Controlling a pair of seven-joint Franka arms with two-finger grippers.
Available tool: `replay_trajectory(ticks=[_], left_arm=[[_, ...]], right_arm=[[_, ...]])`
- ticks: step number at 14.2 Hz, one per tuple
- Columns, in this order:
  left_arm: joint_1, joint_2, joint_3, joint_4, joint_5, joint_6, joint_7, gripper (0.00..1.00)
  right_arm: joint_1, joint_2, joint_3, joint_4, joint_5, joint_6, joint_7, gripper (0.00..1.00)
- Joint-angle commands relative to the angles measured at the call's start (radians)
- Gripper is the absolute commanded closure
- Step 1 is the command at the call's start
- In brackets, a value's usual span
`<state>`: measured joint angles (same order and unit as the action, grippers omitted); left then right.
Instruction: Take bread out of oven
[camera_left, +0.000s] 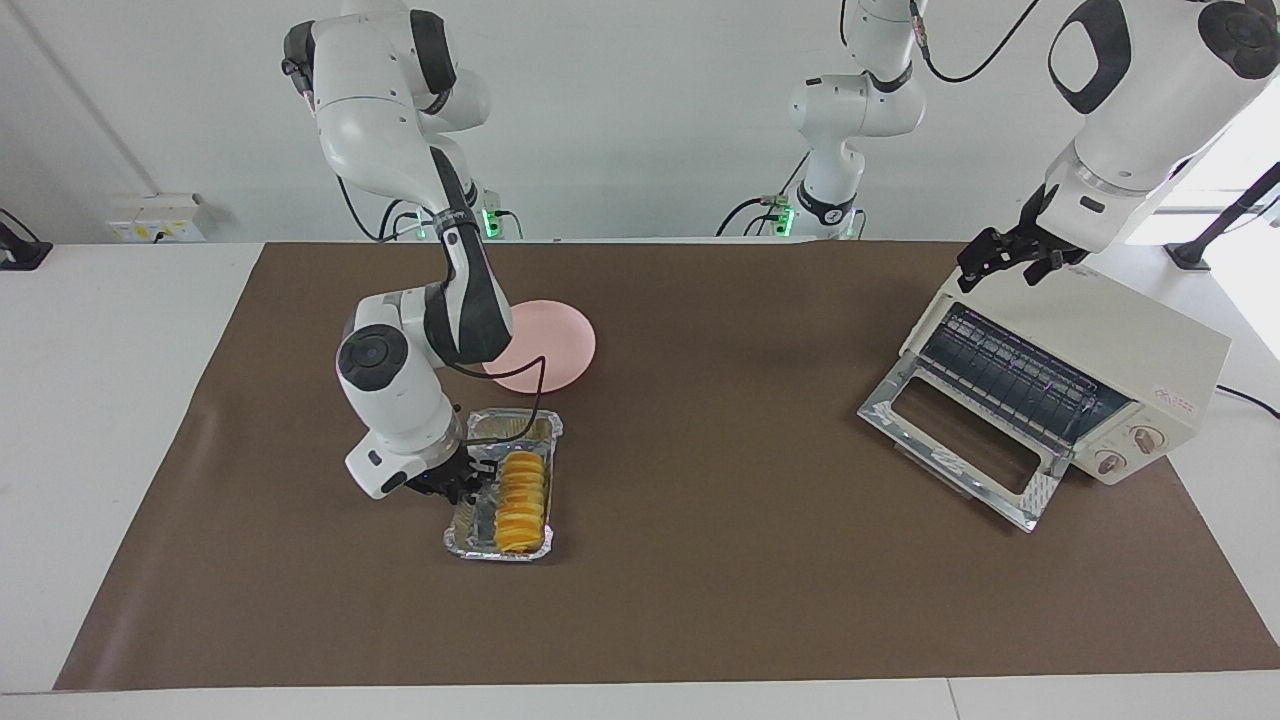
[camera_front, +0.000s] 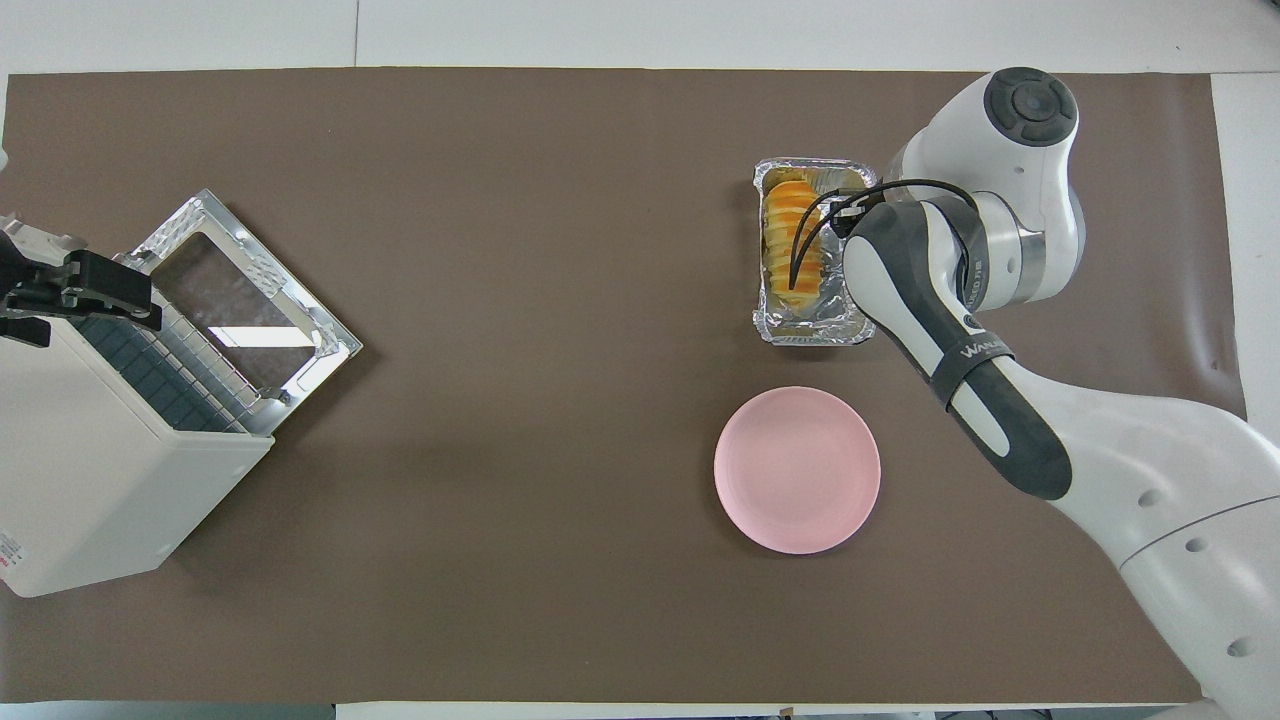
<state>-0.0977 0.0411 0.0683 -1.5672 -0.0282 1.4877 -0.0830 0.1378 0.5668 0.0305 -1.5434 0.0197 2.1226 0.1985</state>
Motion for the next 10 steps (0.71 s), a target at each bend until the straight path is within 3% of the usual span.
replay_trajectory(ticks=[1,3,10], left_arm=[[0.010,0.003,-0.002,0.012,-0.015,-0.001,0.005,0.00],[0.010,0.003,-0.002,0.012,-0.015,-0.001,0.005,0.00],[0.010,0.003,-0.002,0.012,-0.015,-0.001,0.005,0.00]], right_arm=[[-0.009,-0.062,0.009,-0.024,-0.001,-0.077,-0.030,0.00],[0.003,-0.084,0.009,-0.012,0.000,-0.114,-0.022,0.00],[0.059,-0.048,0.006,-0.020,-0.038,-0.053,0.061,0.00]])
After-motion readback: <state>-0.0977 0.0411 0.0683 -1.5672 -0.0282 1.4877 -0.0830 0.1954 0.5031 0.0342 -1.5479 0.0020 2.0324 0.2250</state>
